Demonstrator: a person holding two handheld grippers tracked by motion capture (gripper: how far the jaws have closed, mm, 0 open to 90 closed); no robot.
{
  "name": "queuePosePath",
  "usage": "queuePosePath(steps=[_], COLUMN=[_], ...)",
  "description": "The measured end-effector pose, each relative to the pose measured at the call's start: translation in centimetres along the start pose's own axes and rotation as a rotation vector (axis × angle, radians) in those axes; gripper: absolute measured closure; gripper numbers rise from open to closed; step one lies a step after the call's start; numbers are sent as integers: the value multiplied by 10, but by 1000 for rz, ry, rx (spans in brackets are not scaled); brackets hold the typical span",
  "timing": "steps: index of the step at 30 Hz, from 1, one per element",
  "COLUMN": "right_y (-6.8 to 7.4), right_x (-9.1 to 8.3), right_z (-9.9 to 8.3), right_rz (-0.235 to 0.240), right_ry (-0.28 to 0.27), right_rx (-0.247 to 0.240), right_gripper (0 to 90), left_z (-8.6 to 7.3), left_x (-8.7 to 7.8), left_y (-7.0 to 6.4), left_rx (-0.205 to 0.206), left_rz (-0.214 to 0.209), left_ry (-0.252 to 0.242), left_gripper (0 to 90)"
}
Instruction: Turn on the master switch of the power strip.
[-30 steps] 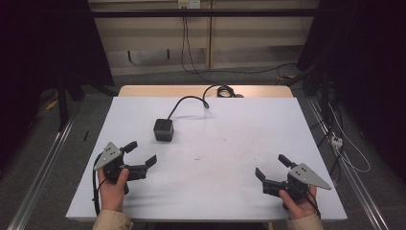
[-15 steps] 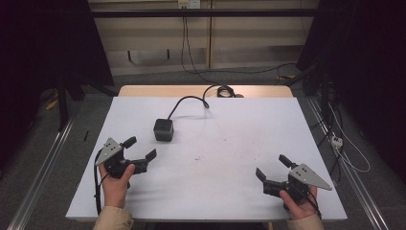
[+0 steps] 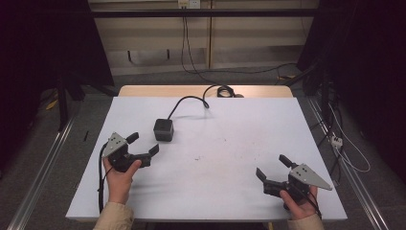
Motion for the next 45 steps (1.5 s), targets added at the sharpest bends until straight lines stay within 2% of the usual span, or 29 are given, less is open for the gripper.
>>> queuePosePath(steps=[11, 17, 18, 21, 28, 40, 45], right_y=[2, 2, 2, 2, 2, 2, 2], right_x=[1, 1, 1, 1, 2, 2, 2], right_z=[0, 0, 0, 0, 0, 0, 0], right_rz=[6, 4, 6, 8, 8, 9, 9], right_ry=[1, 1, 1, 3, 1, 0, 1], right_rx=[-10, -5, -5, -8, -9, -13, -16], right_gripper=[37, 37, 37, 38, 38, 38, 38], left_z=[1, 2, 2, 3, 4, 4, 5], left_x=[11, 16, 18, 20, 23, 31, 34], left_y=[-1, -3, -3, -2, -1, 2, 1], left_rx=[25, 24, 37, 41, 28, 42, 54], left_rz=[5, -1, 4, 7, 7, 8, 5], left_ry=[28, 31, 34, 33, 31, 47, 51], left_gripper=[38, 50, 51, 51, 54, 64, 94])
Point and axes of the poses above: each handheld gripper's, and its own axes: x roughly forward along the jaws, z roughly out of its top, y roughly to its left, the point moved 10 cm from there along x, roughly forward along the jaws, and after that the axes turned 7 degrees about z, right-handed, at the moved point
